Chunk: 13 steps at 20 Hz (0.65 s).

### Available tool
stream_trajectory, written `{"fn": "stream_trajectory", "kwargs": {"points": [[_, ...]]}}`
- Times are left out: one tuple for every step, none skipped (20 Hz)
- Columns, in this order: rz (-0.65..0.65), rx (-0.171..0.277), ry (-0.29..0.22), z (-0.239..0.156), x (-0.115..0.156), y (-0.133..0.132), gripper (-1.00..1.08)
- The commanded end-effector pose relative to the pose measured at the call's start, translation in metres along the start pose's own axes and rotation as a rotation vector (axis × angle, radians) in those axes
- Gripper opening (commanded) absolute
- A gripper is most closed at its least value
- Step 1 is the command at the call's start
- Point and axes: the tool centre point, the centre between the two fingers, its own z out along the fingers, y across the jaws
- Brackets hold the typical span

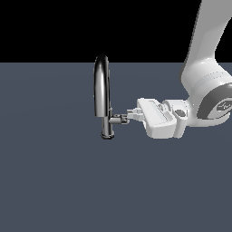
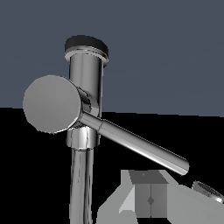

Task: Turn on the faucet by rotating a designated handle.

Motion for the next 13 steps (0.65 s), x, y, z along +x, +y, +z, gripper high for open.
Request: {"fn": "stream_trajectory", "kwargs": {"points": [[0.005, -0.002, -0.002, 0.001, 0.01, 0.003, -1.0], [0.007, -0.003, -0.003, 0.002, 0.016, 0.005, -1.0], [0.009, -0.005, -0.004, 0.003, 0.022, 0.006, -1.0], [0.011, -0.006, -0.005, 0.003, 0.028, 0.008, -1.0], [0.013, -0.007, -0.005, 0.004, 0.033, 0.01, -1.0], [0.014, -0.008, -0.006, 0.004, 0.039, 0.011, -1.0], [0.016, -0.009, -0.007, 0.005, 0.045, 0.013, -1.0], [0.018, -0.01, -0.008, 0.006, 0.05, 0.015, -1.0], [0.02, -0.011, -0.009, 0.006, 0.056, 0.016, -1.0], [0.022, -0.012, -0.01, 0.007, 0.061, 0.018, -1.0], [0.024, -0.014, -0.011, 0.008, 0.067, 0.02, -1.0], [0.025, -0.015, -0.012, 0.008, 0.072, 0.021, -1.0], [0.025, -0.015, -0.012, 0.008, 0.072, 0.021, -1.0]]}}
